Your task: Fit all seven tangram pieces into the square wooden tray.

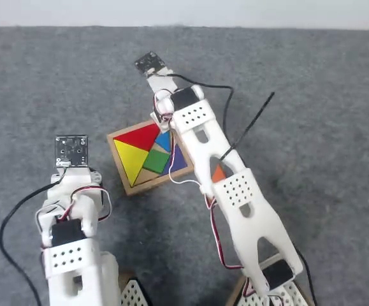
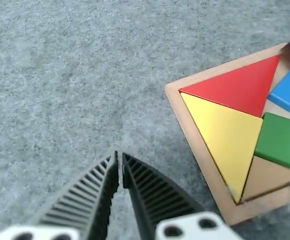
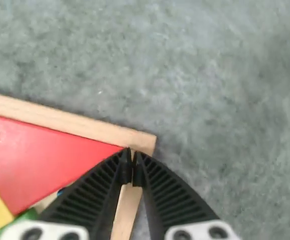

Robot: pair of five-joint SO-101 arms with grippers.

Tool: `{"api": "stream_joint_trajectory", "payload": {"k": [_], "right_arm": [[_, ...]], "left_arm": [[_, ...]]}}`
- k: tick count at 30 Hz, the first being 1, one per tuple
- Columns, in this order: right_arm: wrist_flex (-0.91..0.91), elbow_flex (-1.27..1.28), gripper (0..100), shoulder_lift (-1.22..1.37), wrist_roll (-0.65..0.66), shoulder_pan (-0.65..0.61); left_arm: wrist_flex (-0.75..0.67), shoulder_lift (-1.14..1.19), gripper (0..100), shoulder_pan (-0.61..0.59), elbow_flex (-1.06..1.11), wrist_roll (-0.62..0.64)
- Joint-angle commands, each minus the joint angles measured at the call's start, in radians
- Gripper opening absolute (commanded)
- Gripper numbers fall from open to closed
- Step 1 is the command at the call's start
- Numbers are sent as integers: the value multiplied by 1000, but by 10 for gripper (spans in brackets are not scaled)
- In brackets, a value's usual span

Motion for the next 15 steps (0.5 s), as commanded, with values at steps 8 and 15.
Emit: {"api": "stream_joint_trajectory", "payload": {"k": [8,15], "right_arm": [[262,-196,6,59,71,-101],[306,-201,6,59,72,-128]], "left_arm": [[-26,-18,12,-5,-10,-6],[-26,-18,12,-5,-8,-6]]}}
